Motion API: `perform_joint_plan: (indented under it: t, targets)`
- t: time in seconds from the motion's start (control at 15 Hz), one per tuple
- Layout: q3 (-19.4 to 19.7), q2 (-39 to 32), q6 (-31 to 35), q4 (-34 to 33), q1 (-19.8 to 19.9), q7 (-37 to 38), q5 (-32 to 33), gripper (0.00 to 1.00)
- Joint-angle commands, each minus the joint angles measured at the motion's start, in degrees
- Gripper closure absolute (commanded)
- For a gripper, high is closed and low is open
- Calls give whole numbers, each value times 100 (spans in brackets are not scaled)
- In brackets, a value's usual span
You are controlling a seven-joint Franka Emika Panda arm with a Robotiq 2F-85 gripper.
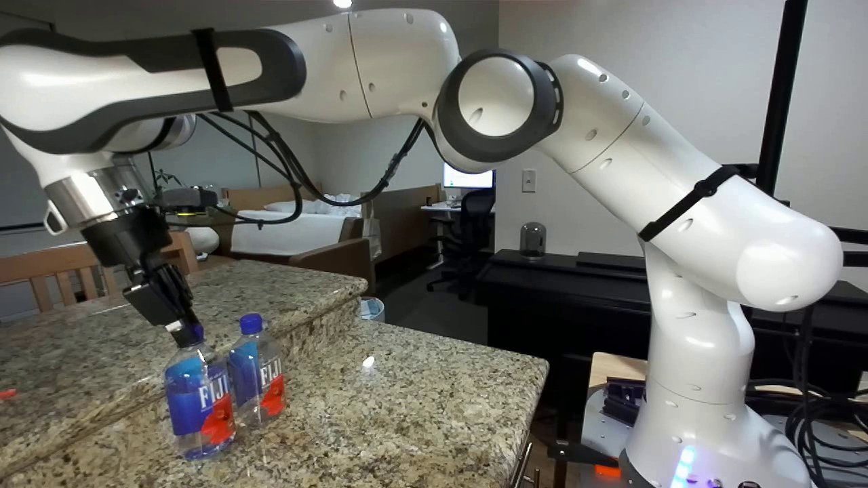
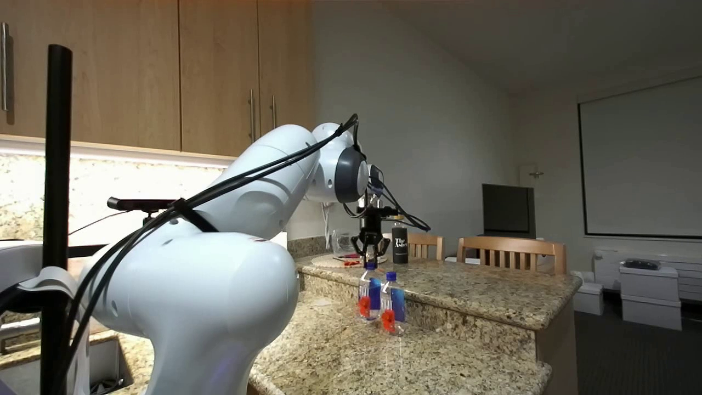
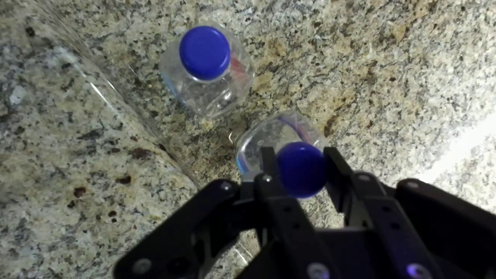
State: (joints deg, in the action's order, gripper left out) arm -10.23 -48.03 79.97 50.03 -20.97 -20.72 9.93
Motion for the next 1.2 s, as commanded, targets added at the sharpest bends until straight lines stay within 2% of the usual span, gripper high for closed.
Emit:
perform_joint_plan:
  t: [0.0,0.33,1.13]
  targets:
    - [91,59,-310,-106,-113,17,169,92]
    - [173,58,-485,-55,-188,-4,264,92]
    - [199,55,-313,40,-177,-7,288,92]
